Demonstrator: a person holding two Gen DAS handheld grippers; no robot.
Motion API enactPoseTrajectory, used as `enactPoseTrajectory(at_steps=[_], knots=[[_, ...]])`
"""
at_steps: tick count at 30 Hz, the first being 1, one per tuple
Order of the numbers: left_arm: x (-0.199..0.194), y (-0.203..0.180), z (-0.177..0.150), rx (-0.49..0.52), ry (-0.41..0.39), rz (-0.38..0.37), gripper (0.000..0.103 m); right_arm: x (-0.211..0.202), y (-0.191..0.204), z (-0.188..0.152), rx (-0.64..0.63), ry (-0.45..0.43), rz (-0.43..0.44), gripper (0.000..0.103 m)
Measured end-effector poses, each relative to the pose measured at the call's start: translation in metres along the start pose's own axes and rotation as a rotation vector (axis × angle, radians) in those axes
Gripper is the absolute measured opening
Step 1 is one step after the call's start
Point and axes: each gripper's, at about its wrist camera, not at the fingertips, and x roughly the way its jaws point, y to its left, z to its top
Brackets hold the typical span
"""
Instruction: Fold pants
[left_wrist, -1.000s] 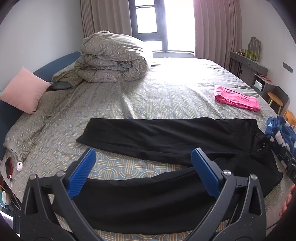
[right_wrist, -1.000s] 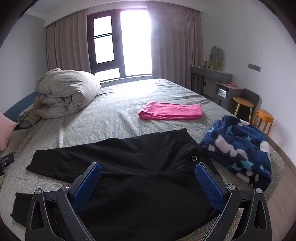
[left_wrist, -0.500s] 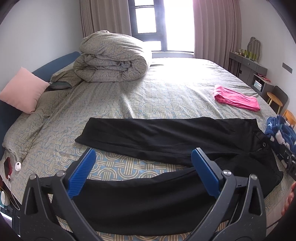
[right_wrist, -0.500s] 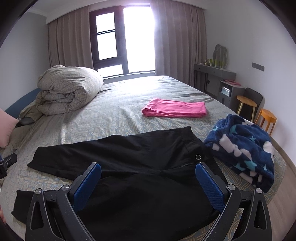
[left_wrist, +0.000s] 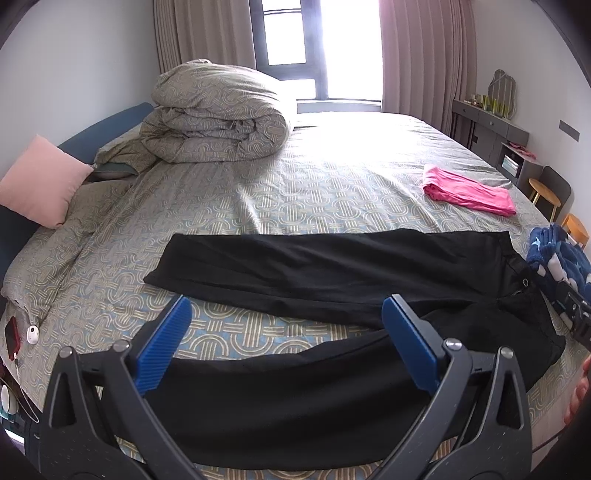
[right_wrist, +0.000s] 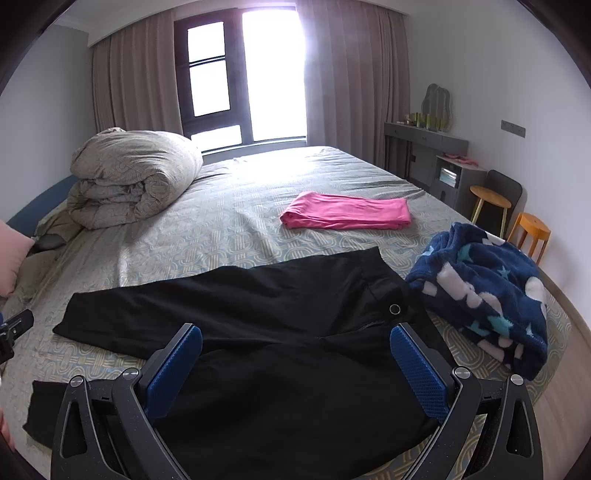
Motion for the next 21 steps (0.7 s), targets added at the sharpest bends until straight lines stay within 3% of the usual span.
enactPoseTrajectory(at_steps=[21], knots=[[0.003,0.005,-0.015,-0.011,0.032,-0.005,0.103,0.003,-0.007,-0.009,0.015,0.021,0.003,0.103]])
